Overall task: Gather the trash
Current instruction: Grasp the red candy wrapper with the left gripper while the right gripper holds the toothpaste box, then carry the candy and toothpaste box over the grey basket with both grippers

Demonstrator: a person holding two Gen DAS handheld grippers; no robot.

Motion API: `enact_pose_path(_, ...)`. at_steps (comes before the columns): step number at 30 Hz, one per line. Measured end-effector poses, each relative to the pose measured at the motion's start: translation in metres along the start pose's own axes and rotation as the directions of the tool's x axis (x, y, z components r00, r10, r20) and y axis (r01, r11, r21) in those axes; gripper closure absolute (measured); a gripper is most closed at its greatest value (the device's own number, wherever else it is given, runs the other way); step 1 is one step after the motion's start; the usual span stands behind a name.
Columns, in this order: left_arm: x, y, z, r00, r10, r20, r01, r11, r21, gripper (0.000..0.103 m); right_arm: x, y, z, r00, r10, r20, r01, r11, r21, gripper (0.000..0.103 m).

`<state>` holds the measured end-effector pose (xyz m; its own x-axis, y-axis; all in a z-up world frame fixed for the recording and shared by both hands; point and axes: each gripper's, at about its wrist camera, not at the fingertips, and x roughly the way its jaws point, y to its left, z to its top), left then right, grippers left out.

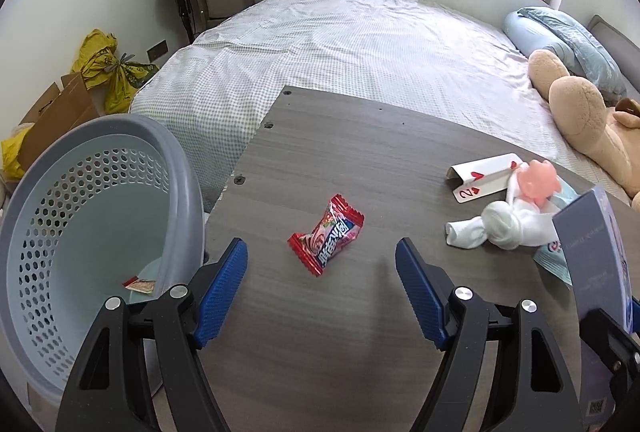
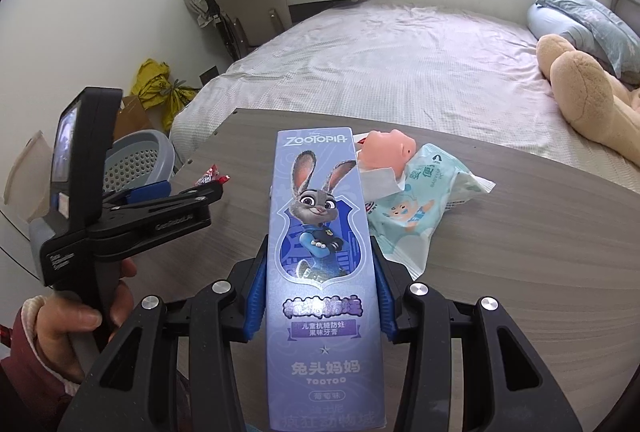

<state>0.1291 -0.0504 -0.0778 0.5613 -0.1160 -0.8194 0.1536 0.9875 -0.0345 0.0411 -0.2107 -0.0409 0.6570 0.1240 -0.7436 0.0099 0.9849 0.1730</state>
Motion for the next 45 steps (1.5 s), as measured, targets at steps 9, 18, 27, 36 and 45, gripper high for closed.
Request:
enact_pose_path(9,0.013,-0.002,0.003,1.000,-0.003,-0.009,0.003,1.000,0.012,0.052,0.001,-0.006,-0.003,1.000,0.015,-0.001,-0.015,1.000,0.017,0.059)
enact_pose_path(18,0.006,-0.002,0.001,0.999,-0.044,-0.006,0.044,0.999,0.013,0.077,0.002,-0.009,-0.005,1.000,0.014,-0.004,-0.014,1.000,0.023,0.060)
enact_pose_path(27,-0.037,0.011,-0.009,0.998,-0.030,0.048,0.031,0.999,-0.008,0.077,0.000,0.005,-0.003,0.999,0.035,0.001,-0.035,0.999,-0.004,0.060)
enact_pose_path(36,-0.078,0.053,-0.021,0.994,0.042,0.100,-0.037,0.998,-0.054,0.077,0.003,0.051,0.011,0.994,0.106,0.008,-0.105,0.992,-0.076,0.059)
enact_pose_path(45,-0.098,0.114,-0.028,0.986,0.124,0.113,-0.107,0.983,-0.147,0.077,0.022,0.117,0.031,0.984,0.177,-0.025,-0.178,0.966,-0.188,0.059)
